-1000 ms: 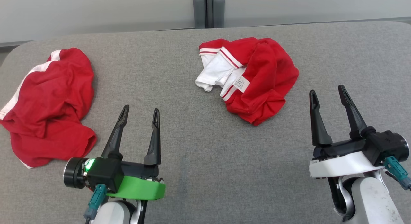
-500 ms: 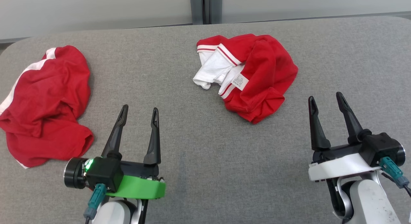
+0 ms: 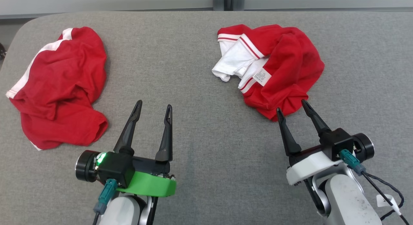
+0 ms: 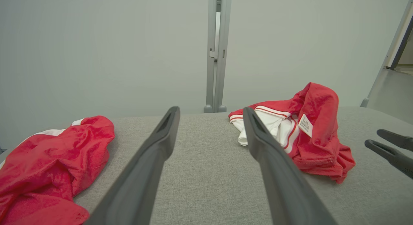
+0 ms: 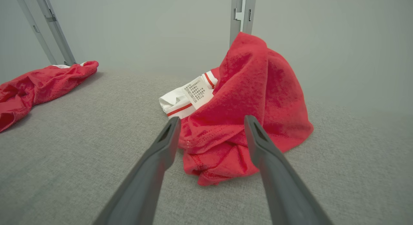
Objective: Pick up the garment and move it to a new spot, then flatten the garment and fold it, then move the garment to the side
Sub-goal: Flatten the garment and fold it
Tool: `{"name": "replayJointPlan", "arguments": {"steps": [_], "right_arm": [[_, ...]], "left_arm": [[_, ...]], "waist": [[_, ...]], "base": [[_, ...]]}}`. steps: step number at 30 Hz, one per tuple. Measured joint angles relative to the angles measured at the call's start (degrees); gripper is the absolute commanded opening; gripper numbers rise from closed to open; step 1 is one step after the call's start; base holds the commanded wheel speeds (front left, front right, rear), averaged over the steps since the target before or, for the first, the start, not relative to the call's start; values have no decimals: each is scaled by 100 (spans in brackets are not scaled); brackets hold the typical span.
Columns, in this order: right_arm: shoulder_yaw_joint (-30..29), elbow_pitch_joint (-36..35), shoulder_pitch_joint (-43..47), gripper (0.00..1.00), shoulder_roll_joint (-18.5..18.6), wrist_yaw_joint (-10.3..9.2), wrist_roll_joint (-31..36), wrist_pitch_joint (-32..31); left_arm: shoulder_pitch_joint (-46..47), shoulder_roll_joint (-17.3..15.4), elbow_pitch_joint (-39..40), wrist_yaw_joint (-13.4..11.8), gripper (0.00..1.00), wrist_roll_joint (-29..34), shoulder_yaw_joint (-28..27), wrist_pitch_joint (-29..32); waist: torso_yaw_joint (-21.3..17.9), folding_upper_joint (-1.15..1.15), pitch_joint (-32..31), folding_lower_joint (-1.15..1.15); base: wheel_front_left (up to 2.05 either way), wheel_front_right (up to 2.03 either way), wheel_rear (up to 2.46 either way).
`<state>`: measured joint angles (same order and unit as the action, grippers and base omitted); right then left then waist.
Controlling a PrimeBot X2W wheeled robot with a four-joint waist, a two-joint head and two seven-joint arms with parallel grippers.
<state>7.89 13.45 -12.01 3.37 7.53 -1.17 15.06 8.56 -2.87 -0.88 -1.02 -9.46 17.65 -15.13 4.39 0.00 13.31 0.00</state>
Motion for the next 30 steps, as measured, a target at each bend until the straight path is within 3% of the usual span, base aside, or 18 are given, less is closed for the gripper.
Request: {"name": "replayJointPlan", "arguments": {"steps": [14,15,16,17,25,30], "right_arm": [[-276,1005,-582,100,166,1,231,0],[-328,1038,-601,53,159,0,221,0],[-364,1059,-619,21,157,0,221,0],[-398,1061,-624,0,148,0,222,0],[-267,700,-618,0,58,0,87,0],[311,179,-706,0,23,0,-152,0]], "left_arm": [[180,0,54,-129,100,-151,187,0],[180,0,54,-134,100,-151,191,0],[180,0,52,-144,100,-152,190,0],[180,0,51,-155,100,-154,190,0],[152,0,-41,-176,100,-176,241,0],[102,1,-86,-174,100,-174,233,0]], "waist": [[732,0,354,0],[768,0,368,0],[810,0,383,0],[839,0,391,0],[870,0,211,0],[800,0,-18,0]], "base": [[0,0,0],[0,0,0],[0,0,0],[0,0,0],[0,0,0],[0,0,0]]}}
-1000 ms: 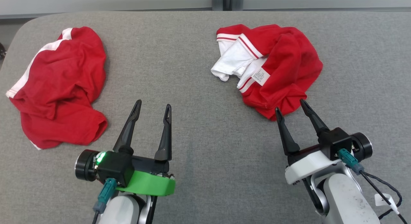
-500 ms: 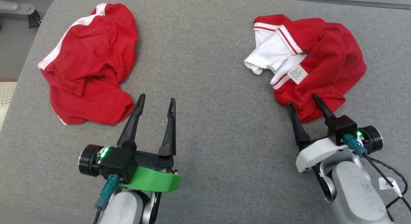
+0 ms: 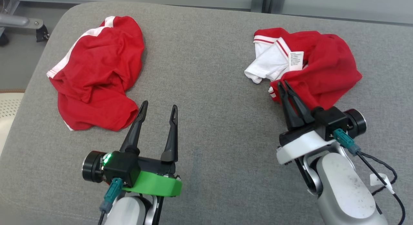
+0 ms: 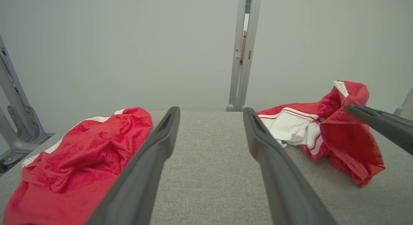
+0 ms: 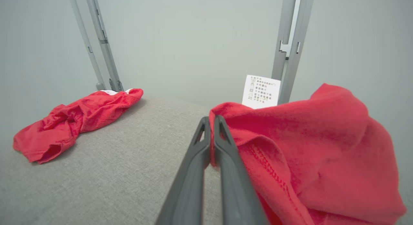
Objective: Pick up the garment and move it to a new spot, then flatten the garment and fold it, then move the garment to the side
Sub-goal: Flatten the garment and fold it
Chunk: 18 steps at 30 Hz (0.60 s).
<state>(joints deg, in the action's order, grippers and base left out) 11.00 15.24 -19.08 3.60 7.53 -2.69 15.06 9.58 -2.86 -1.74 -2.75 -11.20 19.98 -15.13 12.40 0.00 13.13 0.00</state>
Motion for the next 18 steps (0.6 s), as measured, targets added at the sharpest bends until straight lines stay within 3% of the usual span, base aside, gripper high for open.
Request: {"name": "replayJointPlan", "arguments": {"steps": [8,14,18], "right_arm": [[1323,-525,-1125,0,147,0,-357,0],[1215,-978,-2096,0,74,0,-968,1],[867,-1155,-2339,0,285,1,-936,1]], "left_arm": [[-226,0,-155,64,100,-21,-43,0],[-367,1,-187,75,100,-23,-71,0],[-459,0,-165,71,100,-31,-104,0]], "waist": [[-117,0,-417,0],[-185,0,-692,0],[-267,0,-773,0]], "base": [[0,0,0],[0,0,0],[0,0,0]]}}
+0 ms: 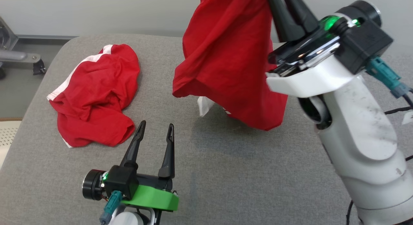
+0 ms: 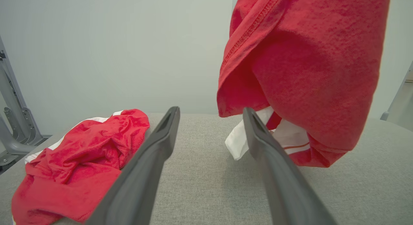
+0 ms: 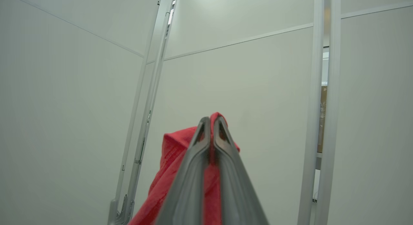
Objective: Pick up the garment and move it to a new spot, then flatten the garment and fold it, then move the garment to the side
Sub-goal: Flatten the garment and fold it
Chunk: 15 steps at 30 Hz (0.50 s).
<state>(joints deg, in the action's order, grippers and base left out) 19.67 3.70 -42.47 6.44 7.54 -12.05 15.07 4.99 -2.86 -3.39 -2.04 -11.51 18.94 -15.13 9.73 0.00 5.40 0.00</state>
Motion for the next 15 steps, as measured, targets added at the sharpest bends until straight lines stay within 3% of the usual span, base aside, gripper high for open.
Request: {"name": "replayJointPlan", "arguments": {"steps": [5,10,15], "right_arm": [[-826,36,354,0,620,0,167,0],[-2197,378,1115,0,1360,-1,211,-9],[-3214,1003,1769,0,1670,0,244,-122]], "left_arm": [[-27,1,49,1,100,14,-32,0],[27,1,73,1,100,41,-56,0],[140,1,57,33,100,57,-74,0]], "waist": [[-142,0,32,0],[-285,0,179,0],[-463,0,336,0]], "base": [[0,0,0],[0,0,0],[0,0,0]]}}
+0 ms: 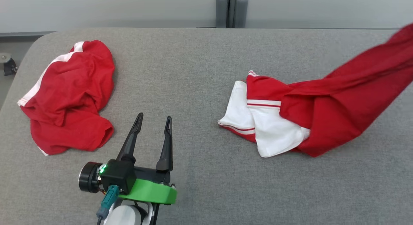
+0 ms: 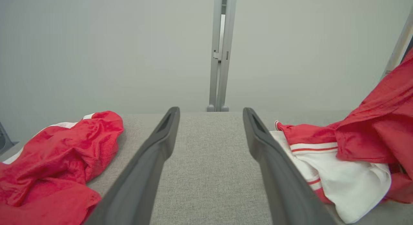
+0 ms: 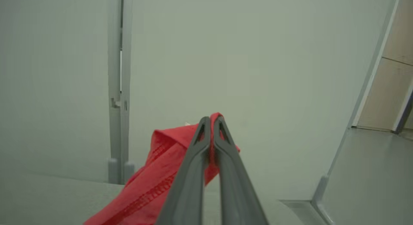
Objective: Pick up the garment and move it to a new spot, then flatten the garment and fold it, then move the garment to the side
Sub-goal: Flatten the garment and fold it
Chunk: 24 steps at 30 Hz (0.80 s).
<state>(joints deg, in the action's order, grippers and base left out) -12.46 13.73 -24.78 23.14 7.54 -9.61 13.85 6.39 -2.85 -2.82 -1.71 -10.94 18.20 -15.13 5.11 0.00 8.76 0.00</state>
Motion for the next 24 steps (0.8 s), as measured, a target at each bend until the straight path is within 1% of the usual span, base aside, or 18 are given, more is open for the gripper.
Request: {"name": "replayJointPlan", "arguments": {"steps": [1,2,3,5,7,11,14,16,18,20,24], "right_arm": [[-189,211,85,0,23,0,-7,-52],[-364,423,143,18,29,0,-14,-70],[-545,598,183,100,48,0,40,-70],[-948,1023,221,100,97,0,289,-120],[-1228,1271,216,100,12,-1,385,-114],[-1254,1352,192,100,-287,0,636,-53],[-1156,1105,153,100,-407,-1,654,47],[-817,778,143,100,-536,-3,593,89],[-338,409,192,100,-617,-1,453,100],[167,-213,330,100,-688,-1,270,120],[1133,-1071,784,100,-739,0,126,120]], "left_arm": [[22,0,-7,9,100,11,4,0],[40,1,-11,15,100,36,4,0],[62,1,-13,19,100,42,7,0],[133,0,-38,26,100,51,2,0],[186,1,-46,26,100,59,-3,0],[247,1,-75,34,100,87,-26,0],[255,2,-100,54,100,94,-23,0],[261,2,-104,54,100,91,-24,0],[273,2,-94,51,100,74,-20,0],[273,2,-63,23,100,-21,-27,0],[268,2,-22,12,100,-63,-46,0]], "waist": [[-41,0,36,0],[-81,0,72,0],[-114,0,102,0],[-183,0,181,0],[-245,0,241,0],[-378,0,334,0],[-462,0,364,0],[-502,0,359,0],[-516,0,326,0],[-520,0,275,0],[-499,0,173,0]], "base": [[0,0,0],[0,0,0],[0,0,0],[0,0,0],[0,0,0],[0,0,0],[0,0,0],[0,0,0],[0,0,0],[0,0,0],[0,0,0]]}}
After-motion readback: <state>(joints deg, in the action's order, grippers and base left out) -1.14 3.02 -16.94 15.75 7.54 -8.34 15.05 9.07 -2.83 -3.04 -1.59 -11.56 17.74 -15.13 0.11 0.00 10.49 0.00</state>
